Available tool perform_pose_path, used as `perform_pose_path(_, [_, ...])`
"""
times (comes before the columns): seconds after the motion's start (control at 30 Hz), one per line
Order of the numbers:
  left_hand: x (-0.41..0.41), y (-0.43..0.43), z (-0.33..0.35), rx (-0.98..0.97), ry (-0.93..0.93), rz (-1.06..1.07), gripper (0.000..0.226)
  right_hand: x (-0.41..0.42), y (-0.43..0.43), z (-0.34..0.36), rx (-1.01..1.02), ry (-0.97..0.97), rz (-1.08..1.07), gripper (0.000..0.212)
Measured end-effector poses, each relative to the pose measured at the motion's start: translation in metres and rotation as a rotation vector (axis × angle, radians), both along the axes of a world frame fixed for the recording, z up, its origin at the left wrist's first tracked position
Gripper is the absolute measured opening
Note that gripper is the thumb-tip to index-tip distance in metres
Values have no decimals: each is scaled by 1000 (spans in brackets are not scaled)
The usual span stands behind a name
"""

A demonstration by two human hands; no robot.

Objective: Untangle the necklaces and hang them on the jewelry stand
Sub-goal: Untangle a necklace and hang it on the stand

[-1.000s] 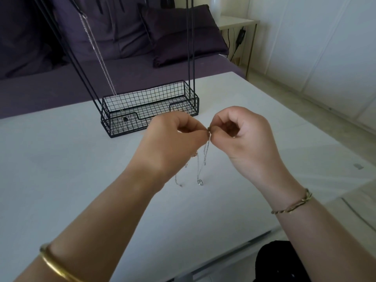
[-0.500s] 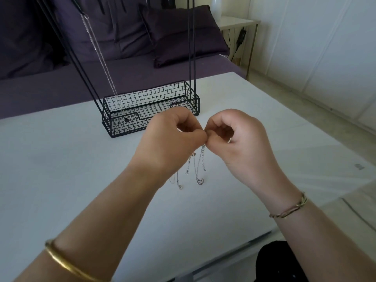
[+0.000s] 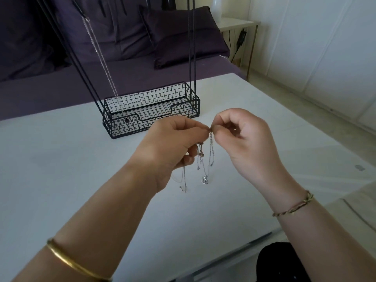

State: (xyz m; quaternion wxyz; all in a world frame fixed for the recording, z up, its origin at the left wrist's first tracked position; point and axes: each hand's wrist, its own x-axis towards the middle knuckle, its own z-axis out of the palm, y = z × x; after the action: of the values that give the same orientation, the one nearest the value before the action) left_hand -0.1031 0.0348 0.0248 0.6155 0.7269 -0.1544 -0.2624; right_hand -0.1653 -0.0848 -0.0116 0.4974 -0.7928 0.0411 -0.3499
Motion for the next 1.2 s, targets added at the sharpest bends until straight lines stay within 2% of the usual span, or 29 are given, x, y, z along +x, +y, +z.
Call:
perform_pose_path(0.4, [0,-1,-3,57,-82,-27,4,-1,0,0,11,25,49,17])
perform_pose_path(0.63, [0,-2,-4,54,-99,-27,9,2,1,-1,213,67,42,10])
perform_pose_path(0.9, [-4,-8,-5,60,-228,40,12,4,1,-3,407,108,58,12])
perform_pose_path(1.07, [-6,-9,-5,91,-172,31,10,1,0,-2,14,55,-15,5])
perform_pose_path(1.2, [-5,-8,-3,133,-136,23,7,1,0,-2,-130,77,-26,2])
